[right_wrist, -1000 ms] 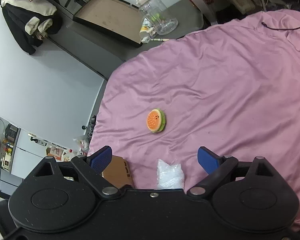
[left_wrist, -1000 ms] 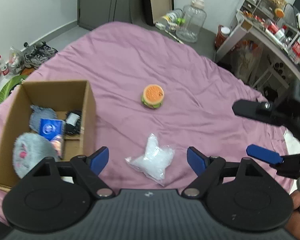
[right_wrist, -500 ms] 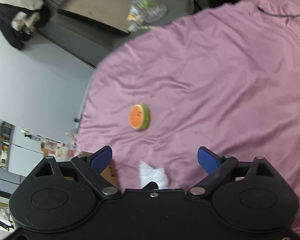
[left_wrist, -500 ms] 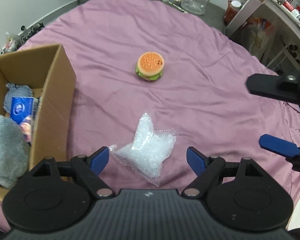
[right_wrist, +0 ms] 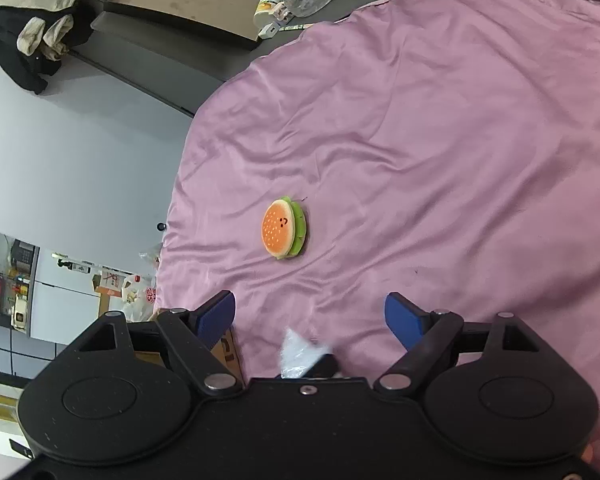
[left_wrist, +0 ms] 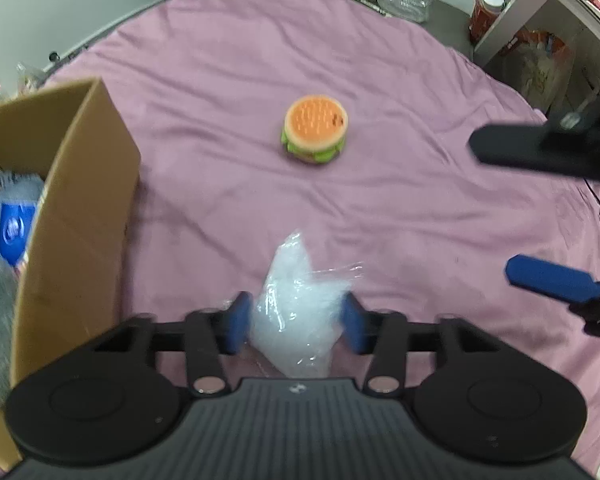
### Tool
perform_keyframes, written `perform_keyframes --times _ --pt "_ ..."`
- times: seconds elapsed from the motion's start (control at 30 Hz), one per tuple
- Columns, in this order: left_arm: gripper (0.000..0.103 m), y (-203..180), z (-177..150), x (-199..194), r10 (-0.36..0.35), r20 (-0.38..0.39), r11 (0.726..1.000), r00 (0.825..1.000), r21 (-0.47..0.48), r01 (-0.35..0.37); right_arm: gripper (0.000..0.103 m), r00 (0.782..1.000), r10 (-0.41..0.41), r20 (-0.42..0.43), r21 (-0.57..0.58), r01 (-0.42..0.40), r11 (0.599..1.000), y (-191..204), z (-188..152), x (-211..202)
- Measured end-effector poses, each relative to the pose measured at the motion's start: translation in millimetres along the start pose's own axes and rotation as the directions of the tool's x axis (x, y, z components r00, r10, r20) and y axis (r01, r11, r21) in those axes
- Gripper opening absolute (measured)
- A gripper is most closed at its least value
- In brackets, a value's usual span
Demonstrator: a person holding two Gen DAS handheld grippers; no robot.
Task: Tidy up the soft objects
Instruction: 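Grasp the clear bubble-wrap bag with the left gripper, then grasp the burger plush with the right gripper while the left holds the bag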
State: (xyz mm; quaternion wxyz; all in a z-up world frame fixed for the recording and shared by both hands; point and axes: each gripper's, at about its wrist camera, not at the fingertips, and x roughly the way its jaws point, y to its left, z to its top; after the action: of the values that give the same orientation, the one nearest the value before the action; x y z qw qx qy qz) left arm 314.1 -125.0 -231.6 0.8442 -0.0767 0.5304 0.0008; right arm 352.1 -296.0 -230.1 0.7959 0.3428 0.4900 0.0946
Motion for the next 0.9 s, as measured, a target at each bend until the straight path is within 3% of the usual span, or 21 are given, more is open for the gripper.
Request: perform_keyframes --times 0.1,0.5,0.9 --pt "0.037 1.6 10.3 -6.4 0.001 0.028 1.000 1.000 -0.019 0.000 0.078 1.000 0.013 -0.002 -0.011 -0.013 1.000 1.8 3.4 8.2" --pt "0.036 11.1 59.1 -29.3 -0.004 0.133 0.999 0.991 -0.050 0.011 0.075 0.996 0.064 0.060 0.013 -0.065 0.998 10.3 17.0 25.0" --pt "0.036 35.4 93.2 -32.5 -0.003 0.147 0.994 0.989 -0.104 0.018 0.067 0.997 0.077 0.027 0.050 -0.078 0.996 15.7 28.6 63.5"
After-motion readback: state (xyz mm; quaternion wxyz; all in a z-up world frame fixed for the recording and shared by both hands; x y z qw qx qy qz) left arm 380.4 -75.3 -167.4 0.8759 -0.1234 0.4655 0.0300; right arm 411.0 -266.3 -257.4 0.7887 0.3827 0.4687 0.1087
